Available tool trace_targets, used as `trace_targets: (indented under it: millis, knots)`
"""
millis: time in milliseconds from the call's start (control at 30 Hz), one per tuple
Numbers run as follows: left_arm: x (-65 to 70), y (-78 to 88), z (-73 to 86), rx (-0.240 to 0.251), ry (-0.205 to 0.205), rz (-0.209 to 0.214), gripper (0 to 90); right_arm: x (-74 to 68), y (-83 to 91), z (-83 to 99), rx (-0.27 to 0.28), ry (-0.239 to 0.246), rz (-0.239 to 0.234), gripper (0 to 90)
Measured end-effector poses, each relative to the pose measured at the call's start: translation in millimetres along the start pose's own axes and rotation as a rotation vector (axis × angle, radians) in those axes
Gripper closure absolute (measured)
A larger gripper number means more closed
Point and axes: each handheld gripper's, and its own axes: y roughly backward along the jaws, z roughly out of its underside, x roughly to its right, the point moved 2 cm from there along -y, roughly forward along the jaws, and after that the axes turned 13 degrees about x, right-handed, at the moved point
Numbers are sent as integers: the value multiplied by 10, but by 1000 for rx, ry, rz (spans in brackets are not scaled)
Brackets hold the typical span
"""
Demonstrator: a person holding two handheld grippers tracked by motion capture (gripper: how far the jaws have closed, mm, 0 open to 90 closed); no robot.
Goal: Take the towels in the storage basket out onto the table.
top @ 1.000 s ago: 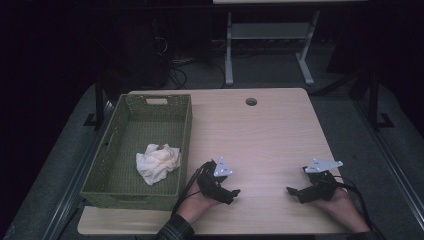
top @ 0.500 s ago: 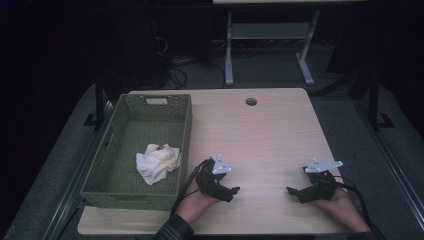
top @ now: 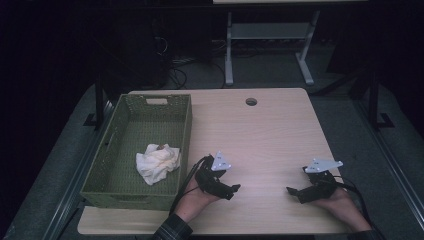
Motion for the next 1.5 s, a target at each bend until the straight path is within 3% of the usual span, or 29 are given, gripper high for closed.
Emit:
trace_targets:
  millis: [533, 700, 1067, 1500]
  knots:
    - [-39, 89, -213, 46, 26, 24, 132, 1, -3, -2, 0, 2, -2, 0]
    - [-49, 103, -262, 45, 23, 35, 132, 1, -3, -2, 0, 2, -1, 0]
    - [-123, 159, -458, 41, 14, 101, 133, 2, -4, -2, 1, 3, -2, 0]
    - [-234, 253, -587, 43, 11, 113, 134, 1, -4, -2, 1, 1, -2, 0]
